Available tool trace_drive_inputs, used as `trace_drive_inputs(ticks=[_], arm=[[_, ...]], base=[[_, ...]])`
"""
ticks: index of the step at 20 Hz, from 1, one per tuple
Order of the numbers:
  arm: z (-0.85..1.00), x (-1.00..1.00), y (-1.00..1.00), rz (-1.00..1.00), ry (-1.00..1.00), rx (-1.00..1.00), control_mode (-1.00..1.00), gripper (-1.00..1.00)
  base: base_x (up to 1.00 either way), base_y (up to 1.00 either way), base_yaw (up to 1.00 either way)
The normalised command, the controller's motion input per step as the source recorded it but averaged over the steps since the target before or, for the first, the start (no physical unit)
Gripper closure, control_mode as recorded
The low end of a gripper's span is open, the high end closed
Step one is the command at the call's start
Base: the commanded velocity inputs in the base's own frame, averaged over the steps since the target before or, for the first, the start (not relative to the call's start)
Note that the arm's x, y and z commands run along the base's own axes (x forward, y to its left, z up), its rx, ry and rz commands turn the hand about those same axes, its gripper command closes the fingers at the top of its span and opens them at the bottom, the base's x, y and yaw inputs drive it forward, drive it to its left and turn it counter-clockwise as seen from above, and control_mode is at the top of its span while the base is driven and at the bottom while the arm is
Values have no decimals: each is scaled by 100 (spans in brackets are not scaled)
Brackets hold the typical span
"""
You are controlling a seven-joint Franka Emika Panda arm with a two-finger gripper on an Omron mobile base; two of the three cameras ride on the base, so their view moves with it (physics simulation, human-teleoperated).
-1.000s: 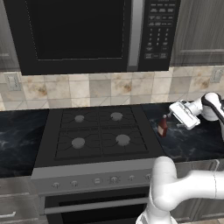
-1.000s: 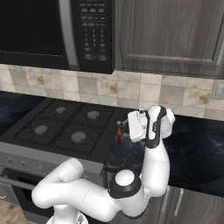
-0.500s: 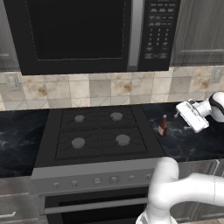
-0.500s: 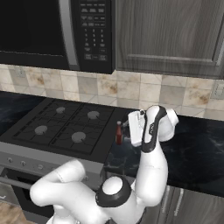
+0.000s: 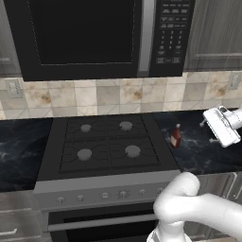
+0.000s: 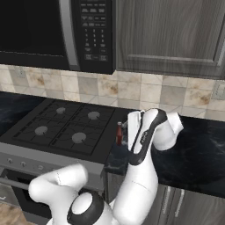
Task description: Collect the turmeric, ketchup, and shaker from the cabinet and place them next to the stove.
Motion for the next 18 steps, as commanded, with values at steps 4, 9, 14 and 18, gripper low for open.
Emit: trace_drive_inputs(ticks=[4,9,14,18], arm=[[56,-70,24,-14,-1,2,-100,-100],[49,-52,40,-20,0,8,-100,-100],[31,-46,38,-24,2,11,-100,-100],[31,-34,48,-27,5,13,-100,-100]], base=[[0,0,0],[0,0,0],[0,0,0],[0,0,0]])
